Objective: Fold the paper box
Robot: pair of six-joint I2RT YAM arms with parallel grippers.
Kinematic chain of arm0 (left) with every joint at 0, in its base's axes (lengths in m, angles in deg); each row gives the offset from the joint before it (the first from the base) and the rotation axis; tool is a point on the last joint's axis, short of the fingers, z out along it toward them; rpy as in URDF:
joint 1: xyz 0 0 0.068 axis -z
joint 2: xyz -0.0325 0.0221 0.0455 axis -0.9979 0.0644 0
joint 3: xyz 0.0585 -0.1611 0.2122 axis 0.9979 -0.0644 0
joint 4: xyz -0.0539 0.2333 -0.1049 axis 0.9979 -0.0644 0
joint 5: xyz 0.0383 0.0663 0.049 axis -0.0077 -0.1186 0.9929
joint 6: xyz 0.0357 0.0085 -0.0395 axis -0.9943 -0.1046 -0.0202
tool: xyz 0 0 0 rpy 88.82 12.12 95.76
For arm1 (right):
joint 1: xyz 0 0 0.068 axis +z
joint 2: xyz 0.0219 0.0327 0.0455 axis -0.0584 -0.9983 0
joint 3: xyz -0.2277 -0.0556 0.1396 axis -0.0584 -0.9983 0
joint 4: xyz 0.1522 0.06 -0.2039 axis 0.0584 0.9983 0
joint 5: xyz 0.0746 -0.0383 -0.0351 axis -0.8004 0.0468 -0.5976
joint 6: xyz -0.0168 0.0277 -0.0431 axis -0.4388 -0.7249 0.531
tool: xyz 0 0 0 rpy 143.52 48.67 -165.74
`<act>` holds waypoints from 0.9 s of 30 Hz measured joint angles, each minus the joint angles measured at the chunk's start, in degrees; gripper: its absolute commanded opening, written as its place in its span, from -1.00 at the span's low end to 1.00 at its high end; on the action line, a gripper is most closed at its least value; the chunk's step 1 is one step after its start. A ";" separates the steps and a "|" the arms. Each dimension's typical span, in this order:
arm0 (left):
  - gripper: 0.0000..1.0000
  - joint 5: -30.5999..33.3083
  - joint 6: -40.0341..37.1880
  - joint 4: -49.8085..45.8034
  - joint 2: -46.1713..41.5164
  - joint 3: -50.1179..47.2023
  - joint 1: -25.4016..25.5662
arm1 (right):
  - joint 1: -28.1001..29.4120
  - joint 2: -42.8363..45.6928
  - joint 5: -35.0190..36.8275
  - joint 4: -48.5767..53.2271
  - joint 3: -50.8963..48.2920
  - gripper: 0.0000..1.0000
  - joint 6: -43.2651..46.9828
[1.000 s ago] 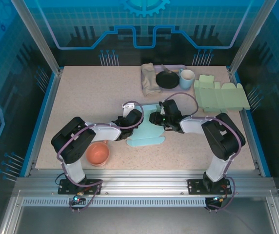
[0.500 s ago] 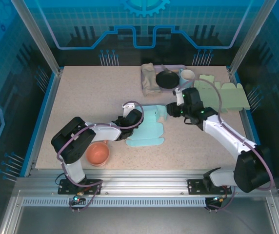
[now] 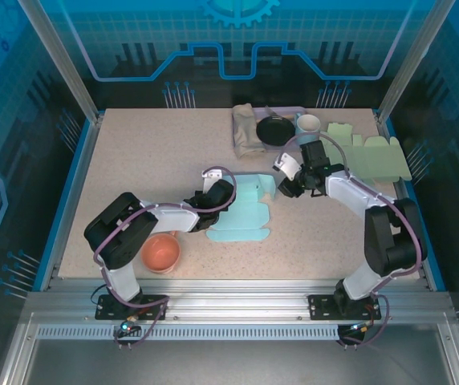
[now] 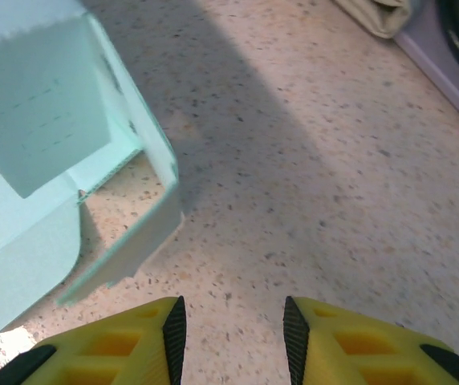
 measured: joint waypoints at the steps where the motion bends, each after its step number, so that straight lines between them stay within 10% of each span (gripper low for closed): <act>1: -0.95 -0.02 -0.20 0.24 0.00 -0.15 0.00 | 0.02 -0.42 -1.07 -0.37 0.00 -0.21 1.09; 27: -0.95 -0.37 -1.22 0.74 -0.04 -0.37 -0.02 | 4.61 -5.27 -7.65 -4.24 0.68 -0.27 6.97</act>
